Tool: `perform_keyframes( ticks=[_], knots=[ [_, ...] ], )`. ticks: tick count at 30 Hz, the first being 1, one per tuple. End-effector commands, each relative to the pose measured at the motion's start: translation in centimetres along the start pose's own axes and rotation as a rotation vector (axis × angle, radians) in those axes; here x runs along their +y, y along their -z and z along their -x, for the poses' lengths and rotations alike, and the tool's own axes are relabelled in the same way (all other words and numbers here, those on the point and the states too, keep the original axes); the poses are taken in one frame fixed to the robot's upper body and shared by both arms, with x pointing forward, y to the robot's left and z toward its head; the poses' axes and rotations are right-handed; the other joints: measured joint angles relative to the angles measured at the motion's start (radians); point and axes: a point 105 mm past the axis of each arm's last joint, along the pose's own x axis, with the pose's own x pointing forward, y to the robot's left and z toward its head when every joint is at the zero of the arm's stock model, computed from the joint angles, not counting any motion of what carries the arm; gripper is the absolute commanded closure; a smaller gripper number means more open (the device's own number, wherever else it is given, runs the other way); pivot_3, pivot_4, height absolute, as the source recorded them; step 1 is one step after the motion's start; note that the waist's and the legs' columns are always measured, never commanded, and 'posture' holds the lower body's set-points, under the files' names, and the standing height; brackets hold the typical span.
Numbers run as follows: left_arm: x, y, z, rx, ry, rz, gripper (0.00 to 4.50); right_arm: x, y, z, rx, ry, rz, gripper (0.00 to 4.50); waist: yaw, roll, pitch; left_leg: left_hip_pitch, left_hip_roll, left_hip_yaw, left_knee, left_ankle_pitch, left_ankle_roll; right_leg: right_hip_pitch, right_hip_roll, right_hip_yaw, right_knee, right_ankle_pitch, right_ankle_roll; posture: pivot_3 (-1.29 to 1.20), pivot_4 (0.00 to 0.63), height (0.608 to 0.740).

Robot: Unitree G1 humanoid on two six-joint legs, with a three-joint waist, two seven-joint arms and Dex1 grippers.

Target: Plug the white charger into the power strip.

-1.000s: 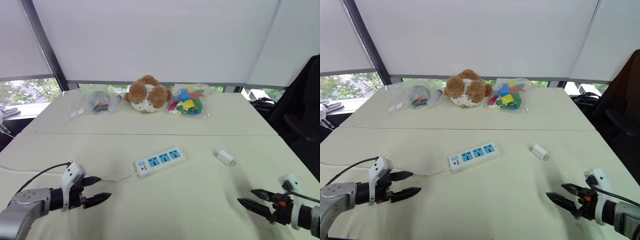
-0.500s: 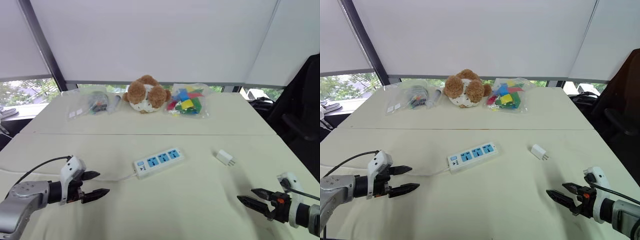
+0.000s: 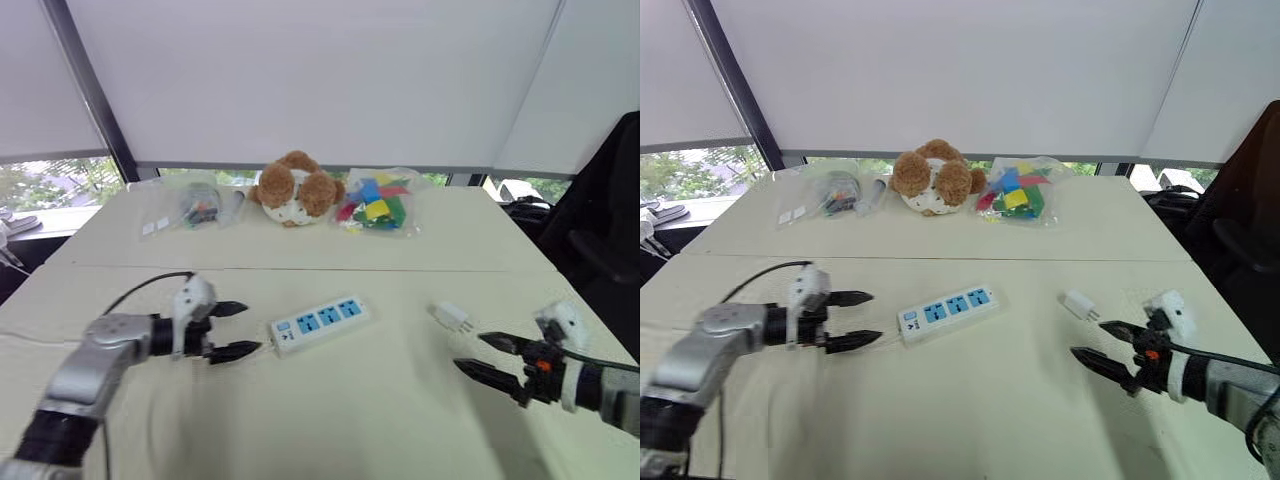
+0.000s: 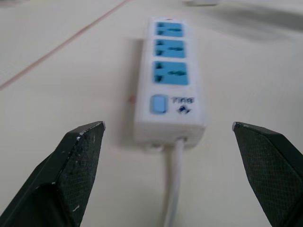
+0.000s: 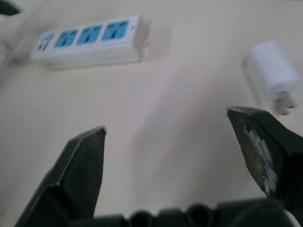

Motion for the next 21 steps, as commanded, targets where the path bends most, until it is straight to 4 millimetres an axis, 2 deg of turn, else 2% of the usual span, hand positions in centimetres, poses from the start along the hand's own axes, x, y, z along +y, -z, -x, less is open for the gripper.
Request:
perform_keyframes(
  ticks=[1,9,17,19,21],
  knots=[
    [0.4,0.1,-1.8,-0.032,0.027,-0.045,0.02,2.0,-0.4,-0.5,0.036,-0.069,0.008,0.1,0.0,0.0,0.0,0.0,0.0,0.0,0.0,0.0,0.0,0.0,0.0,0.0,0.0,0.001,0.002,0.0,0.15,0.739],
    [0.1,1.4,-5.2,-0.061,0.067,-0.088,0.02,3.1,-0.3,-0.1,0.081,-0.05,0.015,0.1,0.0,0.0,0.0,-0.001,0.0,-0.001,0.001,0.0,0.0,-0.001,0.0,0.0,0.0,0.001,0.002,0.0,0.15,0.739],
    [0.1,2.4,-6.5,-0.083,0.064,-0.066,0.02,2.9,-0.2,0.5,0.1,-0.029,0.024,0.1,0.002,0.0,0.0,-0.001,0.0,-0.001,0.005,0.0,0.0,0.001,0.0,0.0,0.001,0.001,0.002,0.0,0.15,0.739],
    [0.1,2.5,-6.7,-0.098,0.062,-0.061,0.58,2.9,-0.3,0.7,0.102,-0.029,0.026,0.0,0.004,0.0,0.0,-0.001,0.0,-0.001,0.006,0.0,0.0,0.001,0.0,0.0,0.001,0.001,0.002,0.0,0.15,0.739],
    [0.2,2.4,-6.8,-0.108,0.059,-0.059,1.35,2.7,-0.4,0.7,0.105,-0.026,0.029,0.0,0.004,0.0,0.0,-0.002,0.0,-0.001,0.008,0.0,0.0,0.002,0.0,0.0,0.002,0.001,0.002,0.0,0.15,0.739]
  ],
)
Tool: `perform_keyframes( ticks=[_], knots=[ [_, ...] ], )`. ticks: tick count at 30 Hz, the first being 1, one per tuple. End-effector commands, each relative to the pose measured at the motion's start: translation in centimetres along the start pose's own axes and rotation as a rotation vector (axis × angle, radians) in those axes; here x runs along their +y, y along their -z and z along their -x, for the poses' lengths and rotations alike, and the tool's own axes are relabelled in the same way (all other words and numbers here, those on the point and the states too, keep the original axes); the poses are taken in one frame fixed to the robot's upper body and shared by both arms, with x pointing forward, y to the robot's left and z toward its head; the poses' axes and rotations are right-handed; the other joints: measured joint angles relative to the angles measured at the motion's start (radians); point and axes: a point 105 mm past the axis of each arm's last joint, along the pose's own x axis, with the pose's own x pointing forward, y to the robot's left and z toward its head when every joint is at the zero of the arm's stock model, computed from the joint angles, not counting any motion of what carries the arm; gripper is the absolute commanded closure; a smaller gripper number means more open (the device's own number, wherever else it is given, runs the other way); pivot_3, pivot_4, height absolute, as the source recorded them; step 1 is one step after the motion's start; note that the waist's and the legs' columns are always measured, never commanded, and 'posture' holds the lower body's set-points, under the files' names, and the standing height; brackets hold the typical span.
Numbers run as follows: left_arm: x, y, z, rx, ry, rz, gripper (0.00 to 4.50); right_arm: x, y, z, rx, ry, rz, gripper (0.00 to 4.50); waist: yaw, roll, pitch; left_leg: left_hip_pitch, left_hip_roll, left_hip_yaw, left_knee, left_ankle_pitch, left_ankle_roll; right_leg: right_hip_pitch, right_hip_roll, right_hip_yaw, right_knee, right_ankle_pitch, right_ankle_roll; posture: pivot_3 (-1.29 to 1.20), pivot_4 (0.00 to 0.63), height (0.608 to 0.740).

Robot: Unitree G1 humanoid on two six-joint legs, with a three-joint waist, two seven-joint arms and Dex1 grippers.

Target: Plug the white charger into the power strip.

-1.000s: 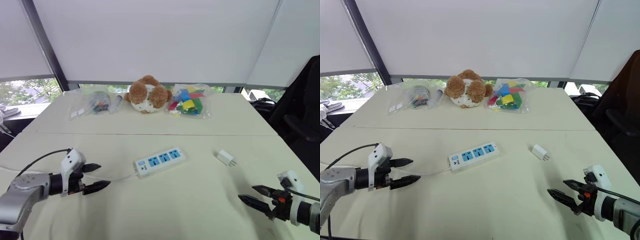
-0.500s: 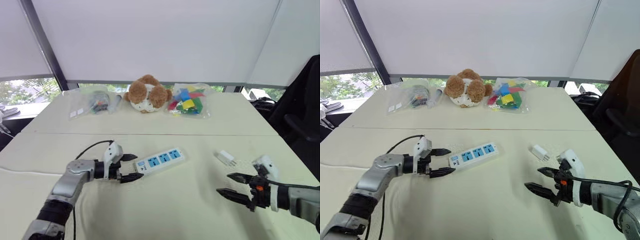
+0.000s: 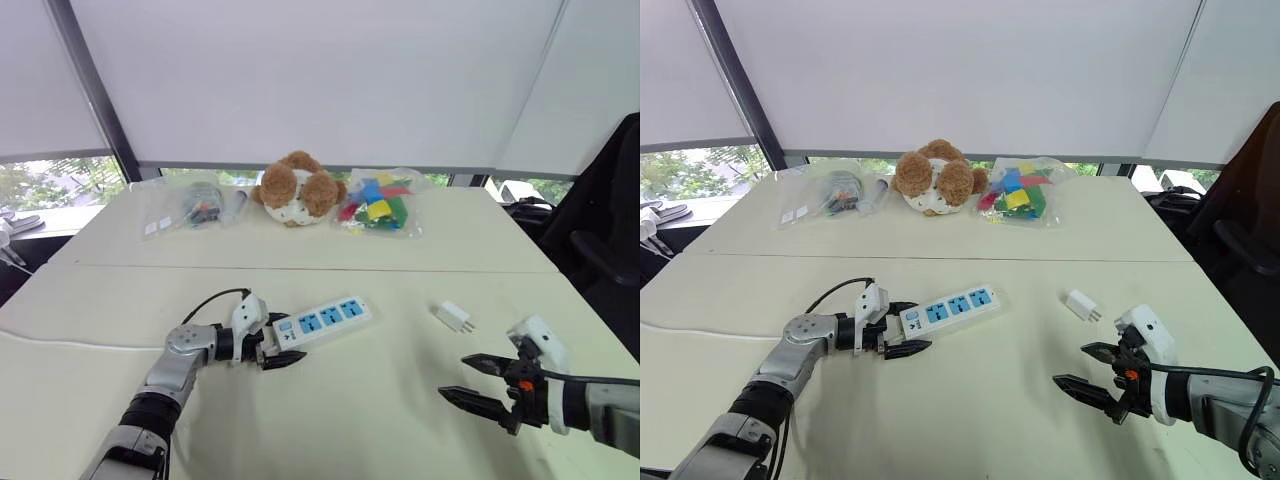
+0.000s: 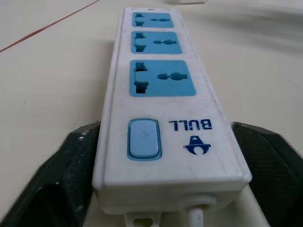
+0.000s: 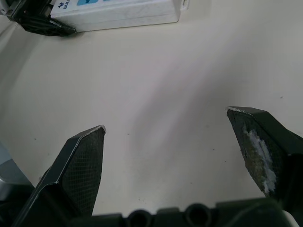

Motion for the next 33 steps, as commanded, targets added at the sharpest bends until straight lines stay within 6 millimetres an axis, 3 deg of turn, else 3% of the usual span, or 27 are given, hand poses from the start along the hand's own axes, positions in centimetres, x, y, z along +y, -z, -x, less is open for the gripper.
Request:
perform_keyframes(
  ticks=[1,6,10,13,15,18,24,33],
  knots=[
    [0.1,-0.5,-0.2,-0.028,0.005,-0.018,1.45,0.0,-1.0,0.6,-0.015,0.008,0.042,0.0,0.0,0.0,0.0,0.0,0.0,0.0,0.001,0.0,0.0,0.0,0.0,0.0,0.0,0.0,0.0,0.0,0.15,0.739],
    [-0.5,-0.7,0.0,0.021,0.105,-0.079,1.44,-1.3,-2.6,1.5,-0.024,0.036,0.038,0.0,-0.003,0.0,0.0,-0.001,0.0,0.0,0.003,0.0,0.0,0.0,0.0,0.0,0.0,0.0,0.0,0.0,0.15,0.739],
    [-1.7,-0.4,0.3,0.11,0.253,-0.156,1.44,-3.3,-3.9,2.8,0.096,0.081,0.034,0.0,-0.004,0.001,0.0,-0.003,0.0,0.0,0.004,0.0,0.0,-0.001,-0.001,0.0,0.001,0.0,0.0,0.0,0.15,0.739],
    [-2.1,-0.2,0.2,0.18,0.357,-0.191,1.44,-5.8,-6.8,3.4,0.135,0.123,0.115,0.0,-0.004,0.001,0.0,-0.003,0.0,-0.001,0.004,-0.001,0.001,-0.001,0.0,-0.001,0.001,0.0,0.0,0.0,0.15,0.739],
    [-2.0,-0.4,-0.2,0.189,0.383,-0.168,1.44,-6.7,-8.5,2.7,0.195,0.095,0.176,0.0,-0.007,0.003,0.0,-0.006,0.0,0.001,0.005,-0.001,0.001,-0.006,-0.001,0.0,0.003,0.0,0.0,0.0,0.15,0.739],
    [-2.4,-0.3,-0.7,0.187,0.401,-0.18,1.44,-8.5,-10.0,-0.1,0.269,0.056,0.167,0.0,-0.009,0.004,0.0,-0.009,0.0,0.001,0.006,-0.001,0.001,-0.01,-0.001,0.0,0.004,0.0,0.0,0.0,0.15,0.739],
    [-2.2,-0.4,-1.8,0.158,0.342,-0.204,1.44,-12.3,-10.4,-3.8,0.49,0.037,0.155,0.0,0.014,0.006,0.0,-0.018,-0.002,0.002,0.009,-0.001,0.001,-0.021,-0.002,0.0,0.011,0.0,0.002,0.0,0.15,0.739],
    [-3.2,0.6,-1.7,0.136,0.285,-0.173,1.44,-13.4,-9.2,-5.1,0.721,-0.001,0.177,0.0,0.019,0.009,0.0,-0.02,-0.002,0.002,0.011,0.0,0.0,-0.021,-0.002,0.0,0.014,0.001,0.003,0.0,0.15,0.739]
  ],
)
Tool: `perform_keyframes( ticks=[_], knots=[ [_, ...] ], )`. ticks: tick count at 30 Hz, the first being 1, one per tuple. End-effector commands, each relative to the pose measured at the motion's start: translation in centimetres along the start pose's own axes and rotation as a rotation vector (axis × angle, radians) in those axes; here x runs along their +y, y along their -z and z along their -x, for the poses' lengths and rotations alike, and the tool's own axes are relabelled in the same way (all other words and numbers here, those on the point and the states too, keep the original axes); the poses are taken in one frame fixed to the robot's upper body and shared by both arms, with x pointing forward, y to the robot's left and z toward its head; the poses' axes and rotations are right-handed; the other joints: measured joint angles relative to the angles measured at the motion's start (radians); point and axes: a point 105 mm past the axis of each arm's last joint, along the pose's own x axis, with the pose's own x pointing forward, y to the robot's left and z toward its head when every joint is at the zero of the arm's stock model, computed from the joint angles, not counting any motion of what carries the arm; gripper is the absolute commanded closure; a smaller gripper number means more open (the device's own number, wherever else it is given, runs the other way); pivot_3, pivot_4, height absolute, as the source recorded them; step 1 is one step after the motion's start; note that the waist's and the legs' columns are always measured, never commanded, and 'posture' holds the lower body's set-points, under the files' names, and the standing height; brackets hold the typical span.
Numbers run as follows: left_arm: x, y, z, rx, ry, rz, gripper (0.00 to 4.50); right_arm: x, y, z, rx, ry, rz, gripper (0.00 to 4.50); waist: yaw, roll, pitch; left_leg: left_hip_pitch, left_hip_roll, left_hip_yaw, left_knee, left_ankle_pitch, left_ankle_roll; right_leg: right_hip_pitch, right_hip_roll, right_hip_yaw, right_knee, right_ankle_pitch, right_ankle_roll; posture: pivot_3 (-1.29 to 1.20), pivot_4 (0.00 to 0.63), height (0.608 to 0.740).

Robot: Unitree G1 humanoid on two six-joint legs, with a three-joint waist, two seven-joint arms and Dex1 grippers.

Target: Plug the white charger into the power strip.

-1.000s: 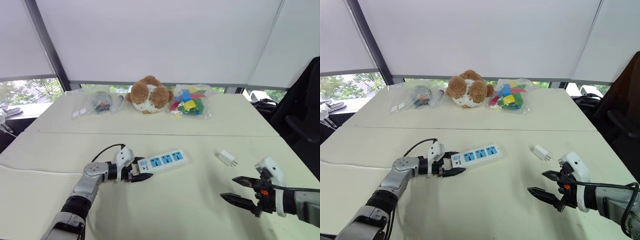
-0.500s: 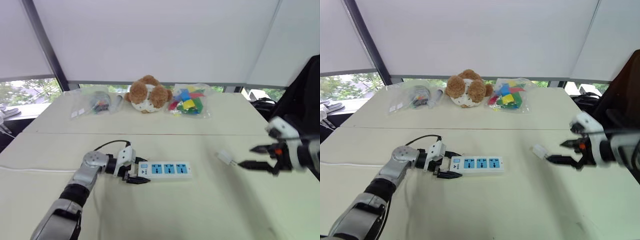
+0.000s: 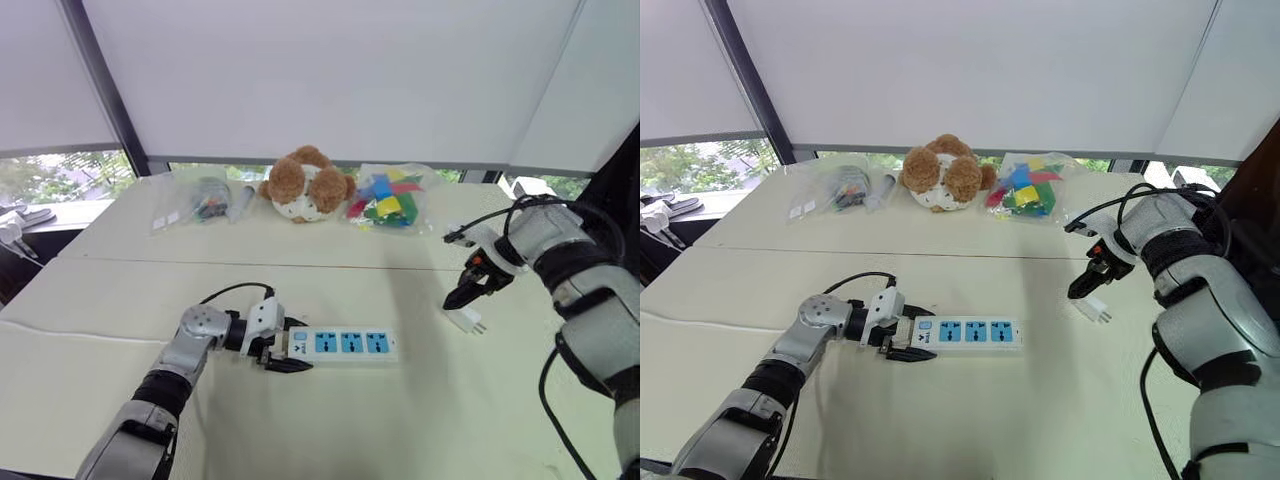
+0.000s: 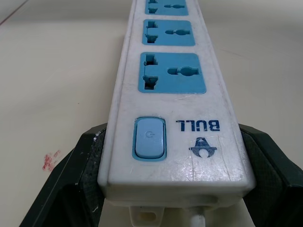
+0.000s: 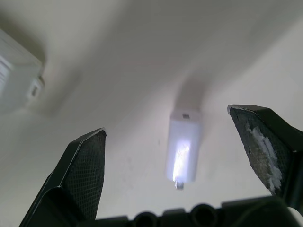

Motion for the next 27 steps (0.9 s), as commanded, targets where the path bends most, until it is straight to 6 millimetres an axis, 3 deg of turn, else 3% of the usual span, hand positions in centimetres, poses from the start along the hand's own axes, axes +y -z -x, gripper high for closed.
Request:
perform_keyframes(
  ticks=[1,11,22,27],
  knots=[
    [-1.7,1.5,-0.9,0.042,0.021,0.043,1.44,-0.5,0.4,0.5,0.046,0.023,0.021,0.0,-0.001,0.001,0.0,0.001,0.0,0.0,0.0,0.0,0.0,0.001,0.0,0.0,0.0,0.0,0.0,0.0,0.15,0.739],
    [-2.1,1.6,-1.5,0.007,-0.056,0.098,1.44,-0.5,0.5,-1.2,0.048,0.025,0.017,0.0,0.0,0.01,-0.003,0.005,0.0,0.0,0.0,0.0,0.0,0.004,0.0,0.0,0.002,0.0,0.0,0.0,0.15,0.739],
    [-2.8,1.6,-1.8,0.001,-0.082,0.122,1.44,-0.8,0.7,-2.5,0.044,0.064,0.002,0.0,0.0,0.011,-0.003,0.005,0.0,0.0,0.0,0.0,-0.001,0.005,0.0,0.0,0.001,0.0,0.0,0.0,0.15,0.739],
    [-3.1,1.9,-2.1,0.005,-0.096,0.119,1.44,-0.7,0.8,-3.6,0.041,0.068,-0.004,2.44,-0.001,0.012,-0.004,0.006,0.0,0.0,0.0,0.0,-0.001,0.006,0.0,0.0,0.001,0.0,0.0,0.0,0.15,0.739]
  ],
)
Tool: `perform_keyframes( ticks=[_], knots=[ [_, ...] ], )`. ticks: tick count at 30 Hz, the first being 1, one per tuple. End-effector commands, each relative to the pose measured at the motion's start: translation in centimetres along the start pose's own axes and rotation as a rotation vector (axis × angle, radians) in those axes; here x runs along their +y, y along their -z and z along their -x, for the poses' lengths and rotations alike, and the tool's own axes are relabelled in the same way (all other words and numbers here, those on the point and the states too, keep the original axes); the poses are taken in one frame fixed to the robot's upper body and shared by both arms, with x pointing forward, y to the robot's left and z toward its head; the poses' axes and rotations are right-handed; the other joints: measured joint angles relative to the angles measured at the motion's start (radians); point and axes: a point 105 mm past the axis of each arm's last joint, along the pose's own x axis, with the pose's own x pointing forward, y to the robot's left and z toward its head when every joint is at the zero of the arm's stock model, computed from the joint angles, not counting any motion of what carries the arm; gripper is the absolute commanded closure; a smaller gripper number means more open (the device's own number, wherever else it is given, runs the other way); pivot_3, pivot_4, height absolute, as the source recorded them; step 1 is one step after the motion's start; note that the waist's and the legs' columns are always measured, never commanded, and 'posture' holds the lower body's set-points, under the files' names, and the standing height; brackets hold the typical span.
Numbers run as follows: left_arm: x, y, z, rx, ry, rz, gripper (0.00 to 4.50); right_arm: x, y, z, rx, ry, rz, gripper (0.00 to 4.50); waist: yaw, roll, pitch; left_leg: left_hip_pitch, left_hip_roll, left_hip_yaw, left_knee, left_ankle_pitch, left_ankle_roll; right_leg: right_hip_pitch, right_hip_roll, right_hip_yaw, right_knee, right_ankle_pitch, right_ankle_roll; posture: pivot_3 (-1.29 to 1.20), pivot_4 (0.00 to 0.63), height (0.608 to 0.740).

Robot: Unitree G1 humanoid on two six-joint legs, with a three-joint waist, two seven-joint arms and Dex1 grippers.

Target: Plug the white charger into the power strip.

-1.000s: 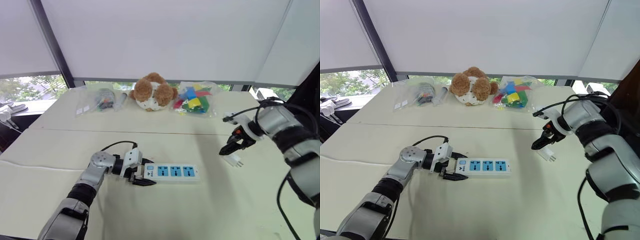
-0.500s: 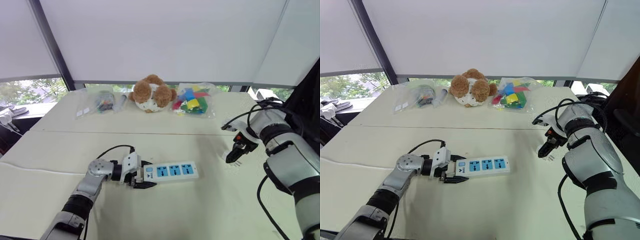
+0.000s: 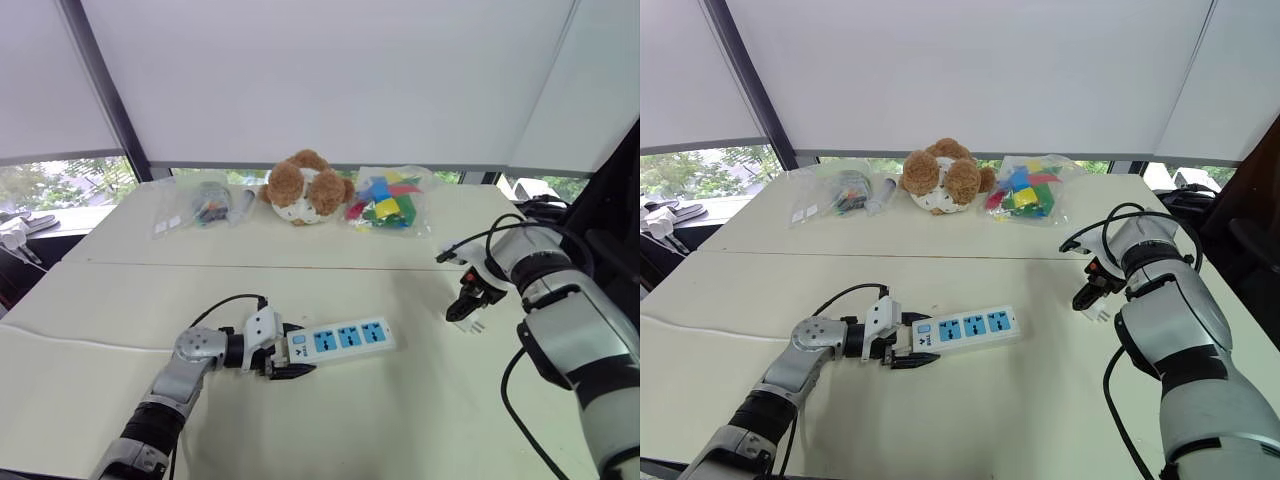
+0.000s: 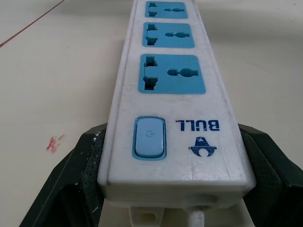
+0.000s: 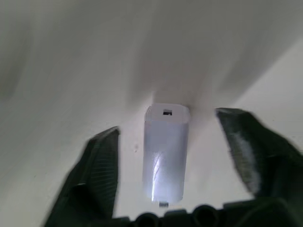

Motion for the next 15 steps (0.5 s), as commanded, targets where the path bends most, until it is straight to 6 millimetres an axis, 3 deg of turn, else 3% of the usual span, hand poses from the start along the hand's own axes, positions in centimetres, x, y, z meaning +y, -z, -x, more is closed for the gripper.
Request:
perform_keyframes(
  ticks=[1,2,3,10,15],
  knots=[
    [-1.9,1.6,-1.3,0.045,0.049,0.044,1.44,0.3,-0.5,0.0,-0.008,-0.012,0.008,2.93,0.0,0.001,0.0,0.0,0.0,0.0,0.0,0.0,0.0,0.0,0.0,0.0,0.0,0.0,0.0,0.0,0.15,0.739],
    [-1.8,1.6,-1.2,0.045,0.044,0.045,1.44,0.4,-0.7,-0.1,-0.015,-0.015,0.004,3.52,0.0,0.001,0.0,0.0,0.0,0.0,0.0,0.0,0.0,0.0,0.0,0.0,0.0,0.0,0.0,0.0,0.15,0.739],
    [-1.8,1.6,-1.2,0.045,0.041,0.045,1.44,0.4,-0.8,-0.2,-0.021,-0.017,0.001,3.77,0.0,0.001,0.0,0.0,0.0,0.0,0.0,0.0,0.0,0.001,0.0,0.0,0.0,0.0,0.0,0.0,0.15,0.739],
    [-1.6,1.9,-1.0,0.058,0.035,0.037,1.44,0.5,-1.2,0.3,-0.045,-0.026,0.01,3.75,0.0,0.002,-0.001,0.001,0.0,0.0,0.0,0.0,0.0,0.001,0.0,0.0,0.0,0.0,0.0,0.0,0.15,0.739],
    [-1.9,1.8,-0.6,0.09,0.132,0.01,1.44,1.6,-4.2,3.6,-0.229,-0.147,0.146,3.75,0.0,0.002,-0.001,0.001,0.0,0.0,0.0,0.0,0.0,0.001,0.0,0.0,0.0,0.0,0.0,0.0,0.15,0.739]
  ],
)
